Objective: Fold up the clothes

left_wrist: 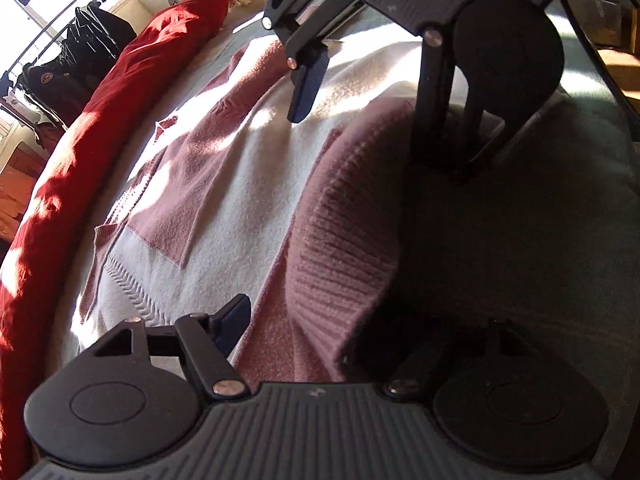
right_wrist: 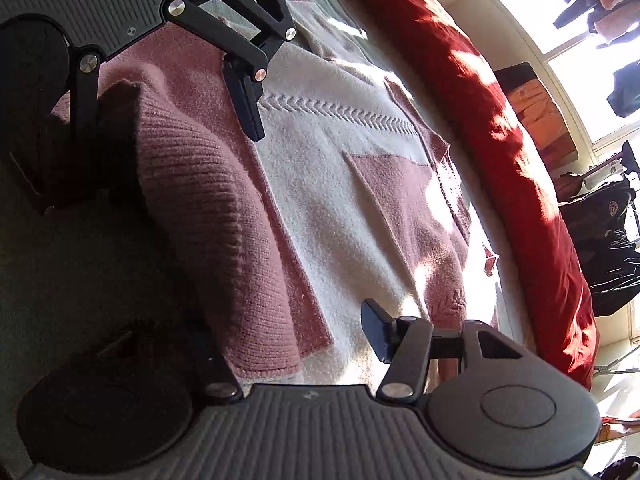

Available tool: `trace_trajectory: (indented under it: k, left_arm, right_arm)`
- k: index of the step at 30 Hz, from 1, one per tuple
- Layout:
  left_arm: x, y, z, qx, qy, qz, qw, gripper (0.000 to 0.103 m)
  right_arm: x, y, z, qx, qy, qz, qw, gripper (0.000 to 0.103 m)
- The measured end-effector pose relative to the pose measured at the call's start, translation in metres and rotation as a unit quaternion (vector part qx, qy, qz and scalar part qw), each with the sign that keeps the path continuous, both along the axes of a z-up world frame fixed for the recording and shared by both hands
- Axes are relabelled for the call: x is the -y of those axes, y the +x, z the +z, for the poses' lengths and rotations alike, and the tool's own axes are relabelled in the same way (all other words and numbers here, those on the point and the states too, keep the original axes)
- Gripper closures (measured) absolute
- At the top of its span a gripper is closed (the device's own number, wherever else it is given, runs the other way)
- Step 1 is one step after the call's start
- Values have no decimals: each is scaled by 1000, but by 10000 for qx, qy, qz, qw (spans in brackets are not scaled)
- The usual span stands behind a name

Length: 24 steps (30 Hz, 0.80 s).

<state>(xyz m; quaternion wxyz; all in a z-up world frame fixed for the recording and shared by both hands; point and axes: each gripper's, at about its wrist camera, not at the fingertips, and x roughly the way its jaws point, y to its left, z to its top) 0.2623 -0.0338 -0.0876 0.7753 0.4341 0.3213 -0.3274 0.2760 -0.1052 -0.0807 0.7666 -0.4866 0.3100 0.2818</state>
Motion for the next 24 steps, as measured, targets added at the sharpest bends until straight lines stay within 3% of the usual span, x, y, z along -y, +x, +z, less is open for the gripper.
trace_trajectory:
  k: [5, 7, 9, 12, 17, 24]
  left_arm:
    - [-24, 2, 3, -183, 125, 495, 9985, 34]
    - [-27, 2, 6, -394, 98, 510, 9979, 51]
    - [-24, 1, 7, -615, 130, 305, 9976, 85]
    - [-23, -1, 9, -787, 209, 46, 9967, 90]
    - [-29, -3, 30, -1221, 88, -300, 9920, 93]
    - [-33, 11, 64, -1814, 4, -732, 9807, 93]
  right_arm:
    - [14, 0, 9, -246, 135, -287, 9992, 48]
    - [17, -1, 7, -452, 173, -278, 9984, 55]
    - [14, -3, 6, -653, 179, -120, 9976, 79]
    - [14, 2, 12, -1155, 340, -30, 9927, 90]
    - [28, 16, 31, -2052, 685, -10, 9763, 92]
    - [33, 25, 55, -3098, 717, 567, 9464, 91]
